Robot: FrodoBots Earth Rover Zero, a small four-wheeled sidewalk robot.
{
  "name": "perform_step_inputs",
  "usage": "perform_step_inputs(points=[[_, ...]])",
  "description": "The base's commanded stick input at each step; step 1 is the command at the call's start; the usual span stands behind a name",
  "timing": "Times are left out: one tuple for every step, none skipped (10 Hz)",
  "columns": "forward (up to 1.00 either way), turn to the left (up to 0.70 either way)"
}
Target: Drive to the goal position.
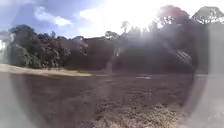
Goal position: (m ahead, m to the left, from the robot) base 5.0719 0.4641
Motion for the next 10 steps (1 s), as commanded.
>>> perform_step_inputs(points=[[0.70, 0.35], [0.70, 0.35], [0.70, 0.35], [0.70, 0.35], [0.70, 0.35], [0.70, 0.35], [0.07, 0.00], [0.01, 0.00], [0.00, 0.00], [0.09, 0.00]])
